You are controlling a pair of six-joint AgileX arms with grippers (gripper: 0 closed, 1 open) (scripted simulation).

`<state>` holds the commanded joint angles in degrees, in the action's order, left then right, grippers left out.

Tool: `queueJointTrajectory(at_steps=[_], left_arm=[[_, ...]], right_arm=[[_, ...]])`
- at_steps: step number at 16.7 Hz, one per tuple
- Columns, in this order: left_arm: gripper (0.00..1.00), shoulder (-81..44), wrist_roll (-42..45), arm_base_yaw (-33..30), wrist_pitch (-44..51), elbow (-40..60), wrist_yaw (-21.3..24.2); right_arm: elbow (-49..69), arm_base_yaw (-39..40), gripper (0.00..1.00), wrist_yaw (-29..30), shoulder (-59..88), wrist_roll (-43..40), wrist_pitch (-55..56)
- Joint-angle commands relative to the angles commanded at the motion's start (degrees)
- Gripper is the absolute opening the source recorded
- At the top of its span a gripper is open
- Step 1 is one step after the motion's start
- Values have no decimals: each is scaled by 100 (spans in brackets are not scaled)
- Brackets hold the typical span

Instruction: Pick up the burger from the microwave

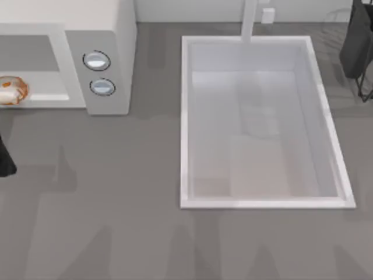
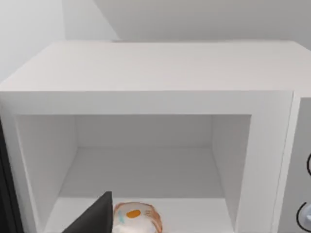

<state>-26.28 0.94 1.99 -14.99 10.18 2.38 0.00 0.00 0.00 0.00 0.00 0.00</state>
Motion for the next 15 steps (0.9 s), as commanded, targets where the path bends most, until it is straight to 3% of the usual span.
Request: queueJointTrajectory(at_steps=[15], left_arm=[[100, -9317, 288, 609, -4587, 3113, 729]], right_arm=[[0, 0, 100, 0, 0, 0, 0]])
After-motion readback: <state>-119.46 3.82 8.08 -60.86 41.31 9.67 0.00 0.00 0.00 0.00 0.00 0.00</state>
